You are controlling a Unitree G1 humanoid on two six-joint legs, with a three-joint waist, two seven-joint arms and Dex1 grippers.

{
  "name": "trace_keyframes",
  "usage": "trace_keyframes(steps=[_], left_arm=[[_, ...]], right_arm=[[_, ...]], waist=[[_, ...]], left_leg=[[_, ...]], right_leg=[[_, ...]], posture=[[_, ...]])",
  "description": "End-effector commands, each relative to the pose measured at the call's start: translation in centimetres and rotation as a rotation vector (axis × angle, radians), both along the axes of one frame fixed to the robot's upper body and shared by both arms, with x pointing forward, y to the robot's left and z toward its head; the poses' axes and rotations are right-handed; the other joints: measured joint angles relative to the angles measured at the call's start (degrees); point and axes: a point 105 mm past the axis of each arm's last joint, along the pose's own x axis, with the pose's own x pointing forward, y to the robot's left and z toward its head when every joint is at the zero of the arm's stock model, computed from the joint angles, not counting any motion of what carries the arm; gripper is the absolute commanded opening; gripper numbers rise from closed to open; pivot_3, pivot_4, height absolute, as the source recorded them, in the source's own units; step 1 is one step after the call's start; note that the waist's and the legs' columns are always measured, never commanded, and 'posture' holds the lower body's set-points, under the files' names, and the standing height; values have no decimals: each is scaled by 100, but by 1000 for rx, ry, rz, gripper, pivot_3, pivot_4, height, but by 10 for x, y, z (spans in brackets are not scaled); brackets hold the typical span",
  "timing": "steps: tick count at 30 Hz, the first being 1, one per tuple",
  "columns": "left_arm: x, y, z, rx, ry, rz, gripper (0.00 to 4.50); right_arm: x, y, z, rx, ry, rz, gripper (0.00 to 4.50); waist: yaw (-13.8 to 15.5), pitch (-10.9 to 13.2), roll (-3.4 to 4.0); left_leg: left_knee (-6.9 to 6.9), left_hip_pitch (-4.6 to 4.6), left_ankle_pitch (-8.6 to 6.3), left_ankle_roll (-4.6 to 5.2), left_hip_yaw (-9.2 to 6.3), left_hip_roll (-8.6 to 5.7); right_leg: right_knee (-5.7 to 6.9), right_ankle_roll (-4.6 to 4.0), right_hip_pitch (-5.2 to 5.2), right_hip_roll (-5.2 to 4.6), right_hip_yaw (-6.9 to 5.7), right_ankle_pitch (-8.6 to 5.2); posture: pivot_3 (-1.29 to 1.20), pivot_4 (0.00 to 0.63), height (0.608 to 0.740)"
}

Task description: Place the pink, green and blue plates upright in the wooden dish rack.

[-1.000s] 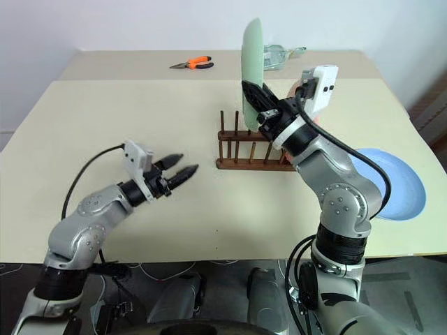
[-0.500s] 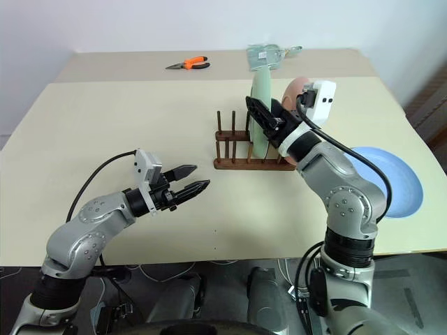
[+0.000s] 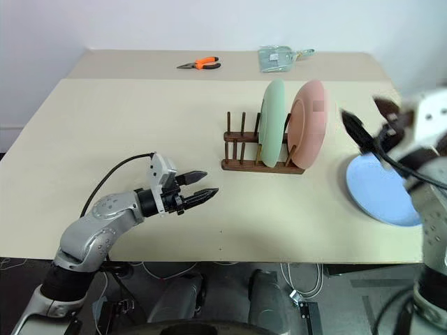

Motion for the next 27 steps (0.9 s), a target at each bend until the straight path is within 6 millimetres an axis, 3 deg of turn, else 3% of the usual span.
trace_keyframes(steps=[1,4,7,10,14,15,18,23,27], left_arm=[[-1,-10,9,1,-58,-59,3062],[1,-14,11,-1,-66,-73,3062],[0,-15,14,-2,-71,-79,3062],[0,-15,14,-1,-74,-78,3062],[0,-12,14,4,-78,-63,3062],[0,-12,15,4,-78,-60,3062],[0,-10,15,5,-78,-51,3062],[2,-7,13,10,-79,-32,3062],[10,0,12,19,-92,14,3062]], right_arm=[[-16,-5,-28,-91,95,-15,3315],[-24,-2,-82,-174,282,-34,3315],[-23,-12,-118,-241,406,-110,3315],[-20,-19,-131,-282,441,-153,2469],[-9,-26,-131,-325,427,-192,532],[-5,-25,-124,-338,393,-191,85],[7,-16,-92,-353,246,-174,85],[23,11,9,-209,-168,-136,85],[12,60,110,63,-496,94,85]], waist=[[-36,1,12],[-82,-2,19],[-128,-6,27],[-119,-9,33],[-88,-9,30],[-79,-9,29],[-53,-9,30],[-67,-2,42],[-74,3,50]], left_leg=[[0,0,0,0,3,1],[-3,4,0,0,12,9],[0,5,-1,-1,20,11],[7,8,0,-1,15,8],[9,6,0,-1,14,4],[8,8,0,-1,13,4],[11,8,0,-1,13,6],[11,7,0,-1,14,5],[9,7,0,-1,7,8]], right_leg=[[1,0,-2,0,2,0],[8,17,2,5,4,-11],[9,8,6,3,5,-15],[8,8,1,0,4,-14],[7,8,0,-2,4,-13],[8,9,0,-2,4,-13],[9,9,1,0,3,-13],[9,11,-1,0,4,-12],[11,9,-3,4,2,-12]], posture=[[0,150,740],[0,150,740],[0,150,740],[0,150,740],[0,150,740],[0,150,740],[0,150,740],[0,150,740],[0,150,740]])
